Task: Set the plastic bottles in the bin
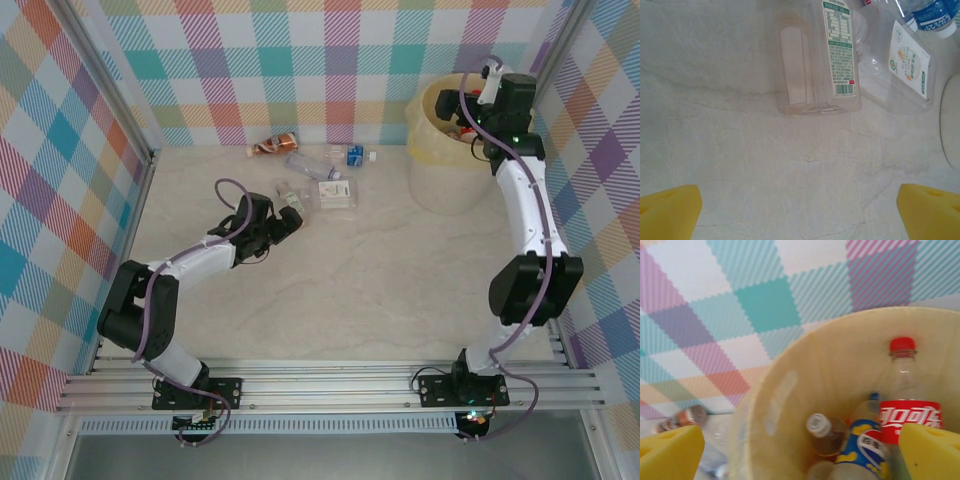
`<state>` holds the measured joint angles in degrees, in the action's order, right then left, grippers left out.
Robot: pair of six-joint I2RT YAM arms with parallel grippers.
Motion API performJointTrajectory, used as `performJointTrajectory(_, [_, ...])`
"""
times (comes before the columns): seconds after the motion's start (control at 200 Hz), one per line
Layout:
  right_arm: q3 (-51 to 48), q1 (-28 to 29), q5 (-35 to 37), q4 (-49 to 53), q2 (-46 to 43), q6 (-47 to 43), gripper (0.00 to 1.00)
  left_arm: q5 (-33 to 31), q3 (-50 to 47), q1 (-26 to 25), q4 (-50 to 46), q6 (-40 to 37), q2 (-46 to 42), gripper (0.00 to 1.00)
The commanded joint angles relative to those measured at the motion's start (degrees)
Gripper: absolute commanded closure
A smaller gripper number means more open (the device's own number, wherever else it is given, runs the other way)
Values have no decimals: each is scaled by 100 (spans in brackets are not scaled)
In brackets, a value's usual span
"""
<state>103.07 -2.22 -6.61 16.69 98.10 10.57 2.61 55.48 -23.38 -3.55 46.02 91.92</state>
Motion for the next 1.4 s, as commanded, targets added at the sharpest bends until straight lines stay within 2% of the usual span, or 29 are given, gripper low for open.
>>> performJointTrajectory(0.0, [-498,20,-761,-978,-495,626,0,119,380,-8,-276,-319,208,0])
performJointTrajectory(0.22, [-1655,113,-1625,-1570,-1351,1298,0,-301,1337,-179,-1113,-884,874,0])
performJointTrajectory(0.34, [-2283,138,-1702,-1833,-1801,1409,0,-493,1874,-259,-1569,-1100,1312,0])
performJointTrajectory(0.5, [-2894,149,-1828,-1843,-2324,1664,0,-1544,2607,-438,-2167,-1226,1882,0])
performJointTrajectory(0.6, [-3281,160,-1841,-1822,-2622,1823,0,-1644,3019,-505,-2212,-1315,2215,0])
performJointTrajectory(0.785, [-3889,182,-1662,-1577,-3102,2011,0,-2195,3709,-551,-2522,-1280,2820,0])
performJointTrajectory(1.005, [-3938,195,-1738,-1071,-3245,1829,0,-2094,4377,-554,-2699,-1403,3366,0])
performJointTrajectory(1.395, [-3952,197,-1645,-970,-3324,1771,0,-2239,4133,-555,-2496,-1433,3435,2])
